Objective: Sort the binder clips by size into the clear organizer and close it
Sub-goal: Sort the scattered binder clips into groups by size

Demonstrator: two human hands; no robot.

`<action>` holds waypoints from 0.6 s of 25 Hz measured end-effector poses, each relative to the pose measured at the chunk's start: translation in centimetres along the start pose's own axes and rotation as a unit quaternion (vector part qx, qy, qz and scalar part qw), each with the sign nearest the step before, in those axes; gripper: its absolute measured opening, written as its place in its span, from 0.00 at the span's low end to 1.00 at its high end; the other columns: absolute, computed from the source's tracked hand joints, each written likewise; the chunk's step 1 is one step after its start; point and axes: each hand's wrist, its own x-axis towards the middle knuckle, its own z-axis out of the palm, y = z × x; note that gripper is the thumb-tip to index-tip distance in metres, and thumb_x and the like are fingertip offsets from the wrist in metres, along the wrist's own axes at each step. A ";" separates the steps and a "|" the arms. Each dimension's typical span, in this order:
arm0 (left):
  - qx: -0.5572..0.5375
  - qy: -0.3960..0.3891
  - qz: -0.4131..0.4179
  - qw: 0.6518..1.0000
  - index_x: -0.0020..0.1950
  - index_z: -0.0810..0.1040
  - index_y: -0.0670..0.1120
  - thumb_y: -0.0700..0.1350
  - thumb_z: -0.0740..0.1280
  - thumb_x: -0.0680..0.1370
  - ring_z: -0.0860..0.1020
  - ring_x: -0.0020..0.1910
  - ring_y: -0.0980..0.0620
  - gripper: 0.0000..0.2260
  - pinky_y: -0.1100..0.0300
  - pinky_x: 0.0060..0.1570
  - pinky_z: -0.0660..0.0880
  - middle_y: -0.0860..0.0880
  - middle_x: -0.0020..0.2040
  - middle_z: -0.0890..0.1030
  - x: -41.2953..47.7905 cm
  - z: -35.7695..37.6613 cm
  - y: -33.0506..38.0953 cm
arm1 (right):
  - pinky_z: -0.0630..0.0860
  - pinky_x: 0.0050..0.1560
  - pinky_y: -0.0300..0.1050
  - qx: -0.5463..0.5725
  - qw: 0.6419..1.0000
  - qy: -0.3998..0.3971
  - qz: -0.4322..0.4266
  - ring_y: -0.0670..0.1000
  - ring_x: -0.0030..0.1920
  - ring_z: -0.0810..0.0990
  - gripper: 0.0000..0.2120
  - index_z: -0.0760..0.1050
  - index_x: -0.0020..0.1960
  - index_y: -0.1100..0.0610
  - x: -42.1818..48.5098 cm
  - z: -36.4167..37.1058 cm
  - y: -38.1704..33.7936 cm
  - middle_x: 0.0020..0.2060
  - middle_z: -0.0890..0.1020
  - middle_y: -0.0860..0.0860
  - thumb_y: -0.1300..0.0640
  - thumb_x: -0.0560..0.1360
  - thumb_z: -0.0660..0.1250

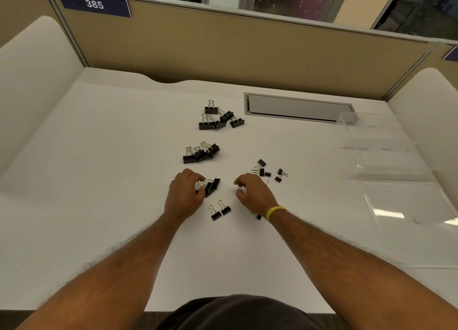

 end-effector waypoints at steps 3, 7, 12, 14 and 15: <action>0.024 -0.015 0.036 0.999 0.57 0.78 0.47 0.44 0.69 0.74 0.74 0.54 0.48 0.12 0.53 0.54 0.68 0.50 0.53 0.77 0.1 0.9 1.5 | 0.71 0.60 0.47 -0.006 1.000 0.013 -0.007 0.51 0.62 0.71 0.15 0.74 0.61 0.55 -0.8 -0.4 1.1 0.58 0.77 0.50 0.57 0.75 0.64; 0.038 -0.050 0.079 0.995 0.62 0.76 0.47 0.46 0.69 0.74 0.72 0.63 0.48 0.17 0.52 0.61 0.64 0.50 0.62 0.76 0.4 2.2 3.2 | 0.67 0.66 0.46 -0.011 1.000 0.028 -0.005 0.52 0.67 0.68 0.19 0.72 0.65 0.56 -1.8 -1.3 2.9 0.64 0.74 0.51 0.57 0.74 0.66; 0.049 -0.088 0.093 0.991 0.67 0.73 0.48 0.47 0.68 0.75 0.66 0.71 0.49 0.20 0.49 0.68 0.59 0.48 0.70 0.72 0.8 3.5 4.6 | 0.66 0.66 0.48 -0.044 0.998 0.031 0.040 0.54 0.67 0.68 0.20 0.72 0.66 0.57 -2.0 -2.8 5.6 0.64 0.74 0.52 0.56 0.75 0.65; 0.056 -0.095 0.096 0.989 0.67 0.73 0.48 0.47 0.68 0.75 0.66 0.71 0.49 0.20 0.49 0.68 0.59 0.48 0.70 0.71 1.0 3.8 5.0 | 0.68 0.64 0.49 -0.045 0.997 0.037 0.058 0.55 0.65 0.69 0.19 0.72 0.65 0.57 -1.6 -3.5 6.4 0.62 0.75 0.52 0.56 0.75 0.65; 0.062 -0.100 0.096 0.988 0.67 0.73 0.49 0.47 0.68 0.75 0.66 0.71 0.49 0.20 0.49 0.68 0.59 0.49 0.70 0.71 1.1 3.8 5.1 | 0.69 0.63 0.50 -0.047 0.996 0.038 0.064 0.55 0.65 0.69 0.19 0.72 0.65 0.57 -1.3 -3.8 6.7 0.61 0.75 0.53 0.56 0.75 0.65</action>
